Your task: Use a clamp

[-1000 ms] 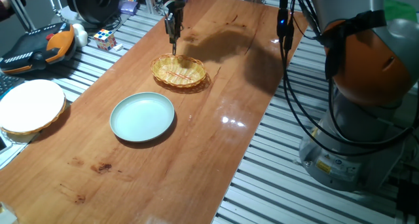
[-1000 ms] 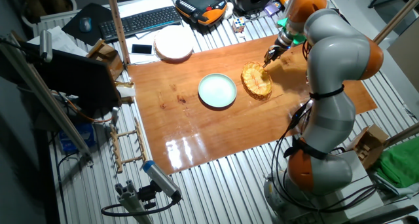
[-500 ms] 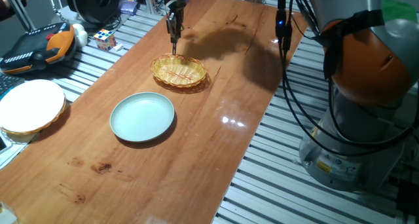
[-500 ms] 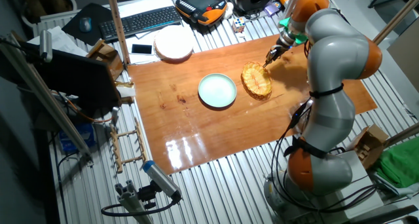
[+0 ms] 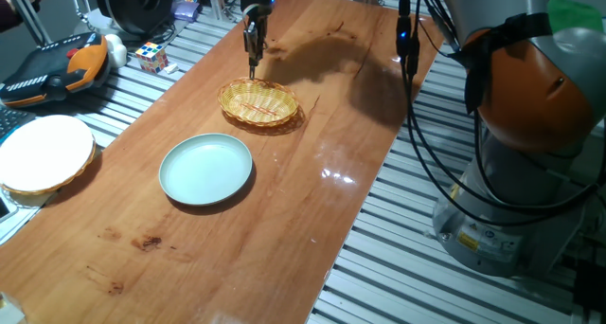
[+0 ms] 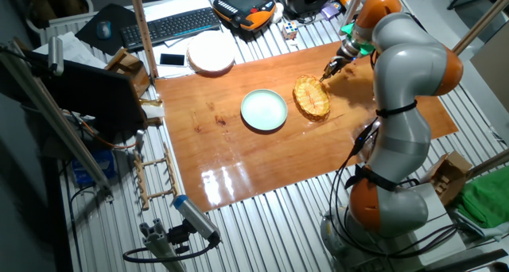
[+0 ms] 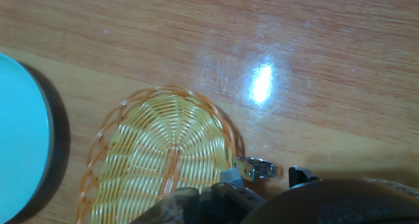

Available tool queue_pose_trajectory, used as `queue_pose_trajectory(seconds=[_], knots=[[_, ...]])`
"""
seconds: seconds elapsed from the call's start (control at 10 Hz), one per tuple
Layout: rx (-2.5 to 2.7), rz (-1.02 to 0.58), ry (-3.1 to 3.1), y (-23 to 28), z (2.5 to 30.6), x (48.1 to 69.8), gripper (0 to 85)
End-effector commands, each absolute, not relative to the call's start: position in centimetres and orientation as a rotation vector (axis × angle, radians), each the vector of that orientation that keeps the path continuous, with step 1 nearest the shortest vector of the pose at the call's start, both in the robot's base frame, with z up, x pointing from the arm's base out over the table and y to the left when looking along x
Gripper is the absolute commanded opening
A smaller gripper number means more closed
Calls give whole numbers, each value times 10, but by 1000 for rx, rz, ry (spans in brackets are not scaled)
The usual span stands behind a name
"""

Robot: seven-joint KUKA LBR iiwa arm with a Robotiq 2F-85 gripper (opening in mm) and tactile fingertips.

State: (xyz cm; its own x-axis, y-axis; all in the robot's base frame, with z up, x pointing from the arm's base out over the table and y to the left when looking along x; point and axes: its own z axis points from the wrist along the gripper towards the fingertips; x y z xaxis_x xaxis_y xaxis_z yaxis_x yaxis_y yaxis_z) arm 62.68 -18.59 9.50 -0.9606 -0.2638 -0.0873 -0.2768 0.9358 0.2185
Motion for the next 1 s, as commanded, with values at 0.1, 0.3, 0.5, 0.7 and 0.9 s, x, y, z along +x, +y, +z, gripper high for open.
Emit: queue_pose_trajectory(seconds=[0.1,0.3,0.5,0.7,0.9], knots=[[-421,367,3033,-186,93,628,440],[-416,391,3032,-185,90,629,440],[-410,411,3032,-182,87,629,433],[-405,423,3032,-180,86,630,427],[-406,440,3031,-179,84,630,423]])
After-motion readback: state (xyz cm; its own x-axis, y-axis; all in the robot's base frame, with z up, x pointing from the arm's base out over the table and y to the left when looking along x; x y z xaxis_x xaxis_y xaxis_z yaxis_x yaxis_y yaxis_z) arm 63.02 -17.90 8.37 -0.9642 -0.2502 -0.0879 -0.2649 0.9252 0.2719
